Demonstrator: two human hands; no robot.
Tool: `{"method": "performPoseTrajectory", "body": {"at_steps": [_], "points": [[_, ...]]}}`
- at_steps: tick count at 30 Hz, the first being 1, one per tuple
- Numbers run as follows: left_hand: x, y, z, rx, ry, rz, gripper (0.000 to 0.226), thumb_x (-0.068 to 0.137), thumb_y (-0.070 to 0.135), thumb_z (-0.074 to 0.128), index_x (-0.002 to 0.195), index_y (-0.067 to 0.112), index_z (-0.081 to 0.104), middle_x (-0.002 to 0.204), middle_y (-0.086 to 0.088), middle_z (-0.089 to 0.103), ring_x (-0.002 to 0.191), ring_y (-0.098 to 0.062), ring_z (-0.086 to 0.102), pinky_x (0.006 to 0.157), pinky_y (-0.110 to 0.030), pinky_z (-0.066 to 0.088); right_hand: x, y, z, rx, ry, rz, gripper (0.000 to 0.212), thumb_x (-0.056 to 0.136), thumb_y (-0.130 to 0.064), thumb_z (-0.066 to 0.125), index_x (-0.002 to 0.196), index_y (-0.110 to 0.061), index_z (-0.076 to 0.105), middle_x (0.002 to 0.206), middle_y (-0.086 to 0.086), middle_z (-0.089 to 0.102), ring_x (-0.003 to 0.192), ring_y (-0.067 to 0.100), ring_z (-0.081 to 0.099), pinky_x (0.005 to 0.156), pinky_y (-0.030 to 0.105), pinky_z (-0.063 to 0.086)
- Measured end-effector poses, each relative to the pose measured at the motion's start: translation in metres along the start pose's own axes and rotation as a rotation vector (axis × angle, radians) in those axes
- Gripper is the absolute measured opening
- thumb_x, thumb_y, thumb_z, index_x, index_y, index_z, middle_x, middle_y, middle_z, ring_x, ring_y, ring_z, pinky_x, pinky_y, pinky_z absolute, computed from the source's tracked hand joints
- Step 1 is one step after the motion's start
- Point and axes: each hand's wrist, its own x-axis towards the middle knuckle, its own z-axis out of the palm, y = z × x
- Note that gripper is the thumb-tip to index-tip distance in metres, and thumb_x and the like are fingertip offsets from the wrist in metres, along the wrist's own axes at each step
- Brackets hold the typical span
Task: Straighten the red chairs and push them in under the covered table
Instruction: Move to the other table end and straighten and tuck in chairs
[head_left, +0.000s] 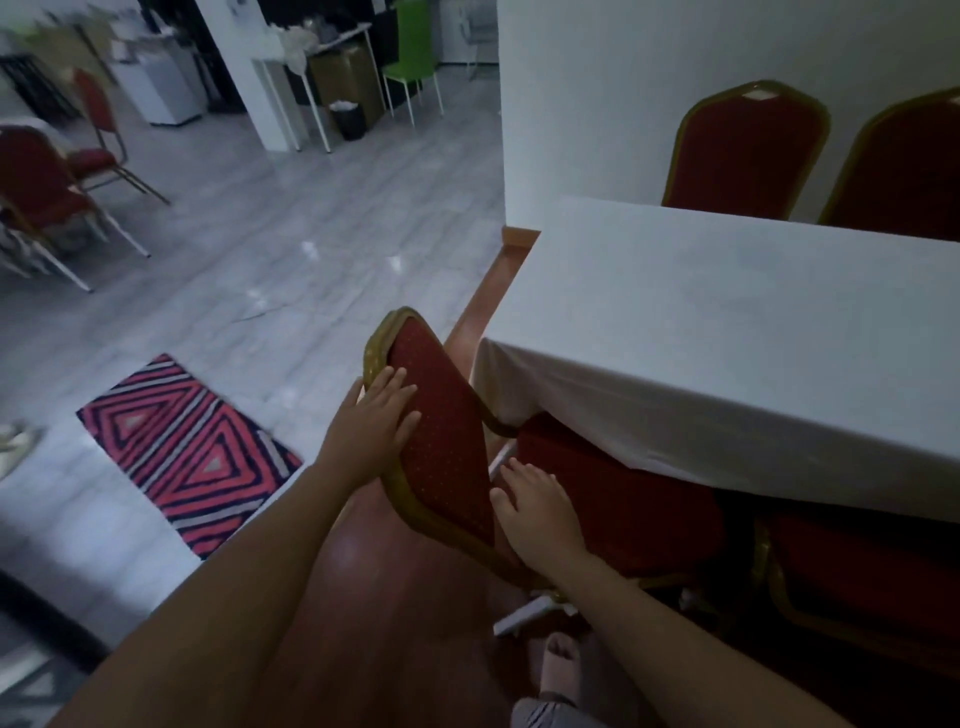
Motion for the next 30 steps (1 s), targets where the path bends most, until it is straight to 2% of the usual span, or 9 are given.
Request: {"method": "performPoseTrajectory", "body": {"at_steps": [8,11,16,18,20,24,26,28,30], "points": [[0.059,-0.048,-0.016,-0.138,0.036,0.116,0.062,0.093,0.049,0.017,0.124,0.017,0.060,0.135,-0.001,0.058,0.136,-0.016,0.039,0.112,-0.037,0.028,0.072,-0.061,0.033,-0.015,-0.038,-0.104,0.048,0.099,-0.038,0.032,0.140,-0.017,0.044,0.150,0.000,0.040,0.140,0.016,0.030,0.118,0.039,0.017],[0.071,-0.061,-0.022,-0.152,0.061,0.197,0.050,0.097,0.043,0.026,0.113,0.020,0.068,0.128,-0.004,0.063,0.127,-0.017,0.050,0.101,-0.034,0.041,0.092,-0.078,0.045,-0.006,-0.023,-0.060,0.046,0.100,-0.035,0.031,0.140,-0.017,0.044,0.150,0.000,0.041,0.139,0.015,0.031,0.117,0.039,0.020],[0.105,-0.087,-0.018,-0.237,0.061,0.341,0.062,0.092,0.049,0.019,0.091,0.016,0.072,0.101,-0.003,0.073,0.096,-0.018,0.065,0.076,-0.034,0.052,0.111,-0.105,0.059,0.240,0.119,0.141,0.043,0.101,-0.033,0.032,0.139,-0.016,0.047,0.145,0.001,0.047,0.135,0.015,0.039,0.113,0.034,0.029],[0.120,-0.097,-0.011,-0.291,0.051,0.401,0.058,0.092,0.048,0.019,0.073,0.014,0.063,0.076,0.000,0.067,0.071,-0.016,0.059,0.059,-0.031,0.045,0.117,-0.115,0.065,0.359,0.176,0.246,0.043,0.101,-0.033,0.033,0.137,-0.016,0.050,0.142,0.001,0.050,0.132,0.017,0.042,0.110,0.032,0.032],[0.127,-0.106,-0.005,-0.317,0.056,0.502,0.053,0.092,0.044,0.021,0.068,0.014,0.057,0.067,0.003,0.060,0.062,-0.014,0.051,0.057,-0.025,0.035,0.117,-0.122,0.074,0.457,0.258,0.349,0.045,0.100,-0.039,0.033,0.131,-0.016,0.056,0.135,0.002,0.057,0.127,0.018,0.048,0.107,0.034,0.037],[0.133,-0.124,0.003,-0.322,0.073,0.681,0.050,0.093,0.043,0.023,0.090,0.017,0.066,0.087,0.003,0.068,0.081,-0.012,0.060,0.070,-0.007,0.028,0.108,-0.132,0.086,0.486,0.457,0.487,0.048,0.096,-0.051,0.028,0.093,-0.019,0.064,0.093,-0.007,0.066,0.095,0.015,0.059,0.081,0.034,0.044],[0.136,-0.129,0.005,-0.358,0.072,0.735,0.047,0.094,0.045,0.025,0.093,0.021,0.065,0.086,0.006,0.067,0.081,-0.010,0.060,0.069,-0.008,0.033,0.105,-0.144,0.087,0.475,0.519,0.498,0.048,0.097,-0.049,0.029,0.108,-0.019,0.065,0.110,-0.005,0.066,0.109,0.016,0.057,0.090,0.034,0.041],[0.143,-0.132,0.005,-0.367,0.045,0.749,0.048,0.094,0.048,0.024,0.086,0.023,0.064,0.078,0.007,0.064,0.073,-0.009,0.056,0.064,-0.023,0.044,0.104,-0.167,0.088,0.427,0.551,0.462,0.052,0.097,-0.049,0.029,0.129,-0.019,0.057,0.133,-0.002,0.058,0.126,0.014,0.049,0.103,0.032,0.037],[0.154,-0.134,0.005,-0.367,0.012,0.725,0.049,0.095,0.048,0.024,0.071,0.024,0.059,0.066,0.007,0.059,0.063,-0.009,0.053,0.065,-0.034,0.048,0.106,-0.188,0.097,0.299,0.567,0.433,0.058,0.095,-0.055,0.026,0.135,-0.021,0.051,0.137,-0.003,0.055,0.127,0.014,0.047,0.103,0.037,0.040]]}}
